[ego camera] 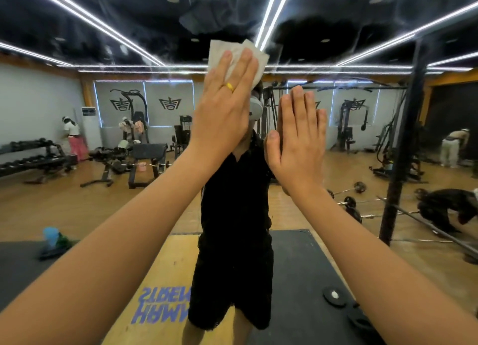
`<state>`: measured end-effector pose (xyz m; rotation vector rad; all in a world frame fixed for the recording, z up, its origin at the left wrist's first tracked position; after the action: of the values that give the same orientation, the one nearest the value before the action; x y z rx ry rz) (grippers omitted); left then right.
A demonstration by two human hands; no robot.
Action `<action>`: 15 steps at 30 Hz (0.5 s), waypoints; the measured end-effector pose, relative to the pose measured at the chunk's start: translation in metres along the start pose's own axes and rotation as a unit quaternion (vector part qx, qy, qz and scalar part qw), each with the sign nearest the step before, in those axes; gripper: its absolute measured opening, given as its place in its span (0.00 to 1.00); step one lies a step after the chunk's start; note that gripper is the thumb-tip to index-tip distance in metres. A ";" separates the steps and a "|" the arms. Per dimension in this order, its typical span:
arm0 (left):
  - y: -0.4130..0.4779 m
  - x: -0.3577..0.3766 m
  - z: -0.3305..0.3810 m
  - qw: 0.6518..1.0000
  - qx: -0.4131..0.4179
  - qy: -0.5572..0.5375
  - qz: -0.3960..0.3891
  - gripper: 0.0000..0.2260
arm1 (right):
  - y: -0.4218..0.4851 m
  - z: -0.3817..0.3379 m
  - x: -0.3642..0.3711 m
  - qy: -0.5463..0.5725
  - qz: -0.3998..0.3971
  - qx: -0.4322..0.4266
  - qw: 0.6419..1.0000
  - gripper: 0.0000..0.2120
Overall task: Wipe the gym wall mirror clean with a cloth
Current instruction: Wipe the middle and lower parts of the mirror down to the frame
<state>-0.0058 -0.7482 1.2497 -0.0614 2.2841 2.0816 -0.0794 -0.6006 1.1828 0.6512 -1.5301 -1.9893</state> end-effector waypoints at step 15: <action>-0.072 -0.022 -0.041 0.989 0.078 -0.028 -0.120 0.25 | -0.002 0.004 0.002 -0.001 0.010 -0.005 1.000 0.30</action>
<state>0.0203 -0.7953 1.1835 -0.2555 2.2695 1.7629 -0.0835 -0.5985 1.1814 0.6286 -1.5206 -1.9826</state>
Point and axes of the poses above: each hand's wrist, its own y-axis towards the middle knuckle, its own x-axis out of the palm, z = x × y, the point moved 1 cm from there along y, towards the middle knuckle, and after that the axes turned 11 degrees about -x, right-handed, at the moved point
